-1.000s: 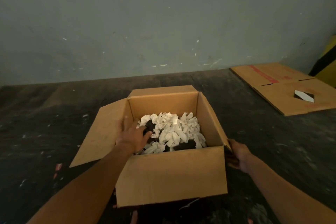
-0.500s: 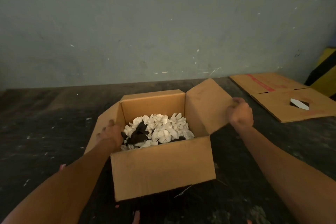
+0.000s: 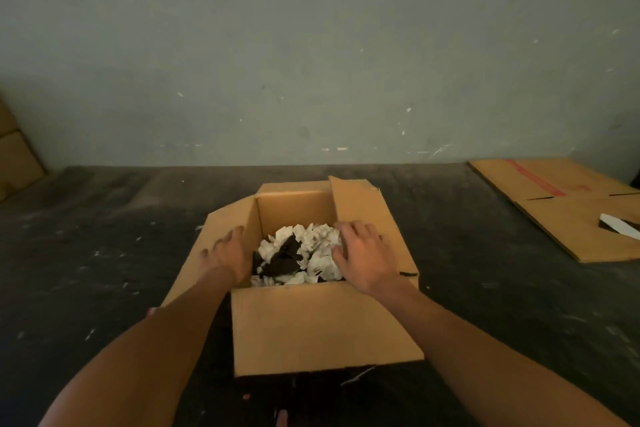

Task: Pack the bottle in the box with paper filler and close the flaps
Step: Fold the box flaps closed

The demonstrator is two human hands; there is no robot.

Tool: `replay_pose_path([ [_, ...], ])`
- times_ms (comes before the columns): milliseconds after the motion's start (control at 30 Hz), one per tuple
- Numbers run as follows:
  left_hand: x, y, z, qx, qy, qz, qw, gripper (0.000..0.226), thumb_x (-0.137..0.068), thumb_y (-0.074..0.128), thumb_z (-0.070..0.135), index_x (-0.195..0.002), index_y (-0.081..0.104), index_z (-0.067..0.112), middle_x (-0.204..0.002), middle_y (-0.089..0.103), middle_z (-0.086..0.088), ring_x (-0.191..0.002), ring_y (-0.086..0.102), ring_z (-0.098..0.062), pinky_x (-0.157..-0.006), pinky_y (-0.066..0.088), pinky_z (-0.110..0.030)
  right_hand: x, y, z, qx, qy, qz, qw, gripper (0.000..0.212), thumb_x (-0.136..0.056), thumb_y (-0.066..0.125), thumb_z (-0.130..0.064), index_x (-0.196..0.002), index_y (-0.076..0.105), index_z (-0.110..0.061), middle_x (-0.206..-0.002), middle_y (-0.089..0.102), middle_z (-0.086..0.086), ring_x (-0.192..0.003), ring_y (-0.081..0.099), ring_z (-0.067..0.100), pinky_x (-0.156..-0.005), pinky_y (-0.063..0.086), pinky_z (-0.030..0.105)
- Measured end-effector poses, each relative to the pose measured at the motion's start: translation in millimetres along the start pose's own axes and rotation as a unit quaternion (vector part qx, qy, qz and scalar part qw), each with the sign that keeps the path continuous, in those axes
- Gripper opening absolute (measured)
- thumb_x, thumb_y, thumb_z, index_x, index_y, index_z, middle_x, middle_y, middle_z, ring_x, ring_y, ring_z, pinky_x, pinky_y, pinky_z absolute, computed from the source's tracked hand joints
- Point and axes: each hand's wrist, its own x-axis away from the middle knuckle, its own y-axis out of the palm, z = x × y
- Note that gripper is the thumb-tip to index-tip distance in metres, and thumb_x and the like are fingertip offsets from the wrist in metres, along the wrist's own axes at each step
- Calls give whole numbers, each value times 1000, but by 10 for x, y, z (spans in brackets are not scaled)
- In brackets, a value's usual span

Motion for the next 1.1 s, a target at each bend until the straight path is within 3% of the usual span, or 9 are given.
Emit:
replay_pose_path([
  [133, 31, 1, -293, 62, -54, 11, 997, 59, -100, 37, 45, -152, 23, 22, -153, 40, -11, -141, 34, -35, -116, 16, -62, 22, 368, -35, 48, 4, -104, 993, 58, -100, 21, -52, -152, 25, -27, -161, 23, 3, -148, 16, 24, -116, 17, 49],
  [233, 68, 48, -552, 109, -174, -8, 979, 63, -98, 37, 53, -151, 25, 21, -158, 28, -13, -146, 18, -42, -116, 8, -66, -14, 435, -38, 58, 25, -143, 988, 61, -100, 12, -52, -156, 17, -27, -166, 8, 1, -152, 2, 20, -119, 6, 51],
  [333, 106, 51, -737, 250, -298, -33, 921, 71, -95, 48, 46, -152, 21, 13, -153, 29, -23, -138, 29, -46, -113, 27, -59, -65, 423, -56, 60, 26, -156, 986, 62, -100, 11, -51, -157, 16, -26, -167, 6, 0, -153, 0, 19, -120, 4, 51],
  [400, 127, -21, -793, 342, -314, -24, 885, 66, -97, 53, 33, -149, 26, 4, -144, 41, -25, -129, 43, -42, -103, 40, -49, -100, 431, -71, 58, 29, -164, 984, 62, -100, 11, -50, -157, 17, -26, -167, 6, 0, -153, 0, 19, -120, 4, 52],
  [533, 77, -279, -849, 332, -295, 85, 892, 50, -95, 53, 23, -140, 43, 4, -137, 49, -25, -121, 50, -43, -96, 44, -46, -136, 457, -125, 55, 38, -169, 983, 61, -100, 11, -48, -157, 17, -25, -167, 6, 1, -153, 2, 20, -120, 4, 52],
  [733, 114, -812, -520, 360, -135, 259, 886, 47, -93, 54, 11, -139, 43, 12, -129, 55, -16, -116, 56, -34, -102, 46, -49, -142, 493, -120, 66, 41, -168, 983, 62, -99, 11, -48, -156, 18, -25, -166, 9, 1, -152, 5, 21, -119, 7, 53],
  [833, 187, -936, -191, 384, -4, 256, 887, 42, -100, 49, 10, -141, 41, 13, -103, 59, -3, -89, 61, -18, -82, 54, -35, -130, 475, -123, 57, 39, -173, 983, 62, -99, 11, -48, -157, 15, -25, -166, 7, 1, -153, 3, 21, -120, 5, 52],
  [933, 311, -966, 188, 396, 94, 188, 894, 31, -104, 42, 22, -134, 47, 17, -97, 59, 7, -83, 63, -13, -69, 52, -26, -107, 452, -124, 49, 38, -168, 984, 62, -100, 13, -48, -157, 13, -24, -166, 8, 2, -153, 3, 21, -120, 5, 52],
  [1100, 347, -676, 454, 269, 188, -65, 942, 34, -105, 34, 34, -123, 57, 15, -124, 59, -4, -110, 55, -18, -91, 43, -36, -60, 418, -87, 39, -4, -153, 987, 58, -101, 19, -49, -150, 34, -22, -160, 27, 4, -147, 19, 24, -116, 15, 53],
])
